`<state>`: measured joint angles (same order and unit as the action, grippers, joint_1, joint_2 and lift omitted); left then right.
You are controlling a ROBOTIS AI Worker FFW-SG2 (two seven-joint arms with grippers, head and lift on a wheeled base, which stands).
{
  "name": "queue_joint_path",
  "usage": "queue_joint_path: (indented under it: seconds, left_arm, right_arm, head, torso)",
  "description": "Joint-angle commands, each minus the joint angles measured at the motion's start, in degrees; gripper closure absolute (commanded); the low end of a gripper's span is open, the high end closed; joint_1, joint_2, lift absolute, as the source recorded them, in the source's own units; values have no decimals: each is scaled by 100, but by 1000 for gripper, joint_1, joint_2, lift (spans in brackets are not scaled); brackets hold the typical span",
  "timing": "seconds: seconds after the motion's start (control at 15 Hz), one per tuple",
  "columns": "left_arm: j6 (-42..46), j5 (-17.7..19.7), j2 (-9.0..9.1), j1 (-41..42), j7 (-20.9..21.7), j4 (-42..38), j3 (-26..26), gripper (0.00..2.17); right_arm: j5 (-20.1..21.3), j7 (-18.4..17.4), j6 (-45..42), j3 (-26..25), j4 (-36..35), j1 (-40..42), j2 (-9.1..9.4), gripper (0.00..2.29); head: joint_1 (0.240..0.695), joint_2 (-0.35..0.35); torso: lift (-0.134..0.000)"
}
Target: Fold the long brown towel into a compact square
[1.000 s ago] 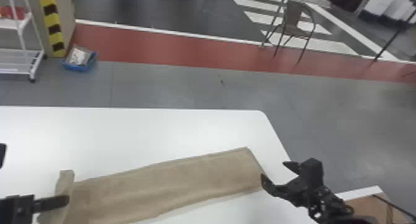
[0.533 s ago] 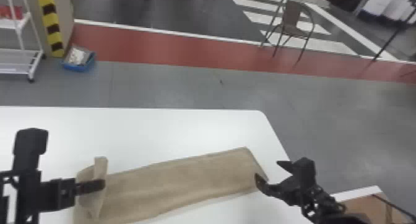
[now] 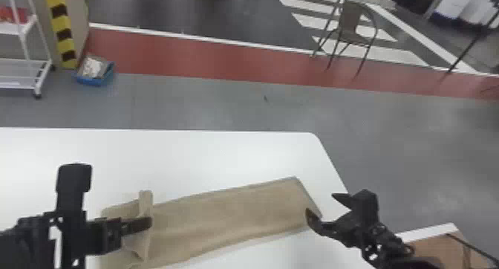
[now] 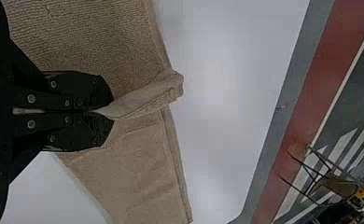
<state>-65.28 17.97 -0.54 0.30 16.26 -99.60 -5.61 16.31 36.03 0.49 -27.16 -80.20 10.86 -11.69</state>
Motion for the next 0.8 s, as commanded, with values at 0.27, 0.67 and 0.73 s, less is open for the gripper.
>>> queue_joint_path:
  seconds: [0.27,0.67,0.73]
  left_arm:
    - [309,339,69,32,-97,169,-133,1332]
    - [326,673,69,-21,-290,160,-361,1332]
    - [379,673,69,-38,-299,195,-370,1264]
  right_arm:
    - [4,0,0,0,13,-5,0,90]
    - [4,-9,-53,-18,92,-13,-26,90]
    - [4,-9,-70,-26,92,-13,-26,90]
  head:
    - [695,-350]
    - [695,-350]
    - [695,-350]
  torso:
    - [0]
    - [0]
    - [0]
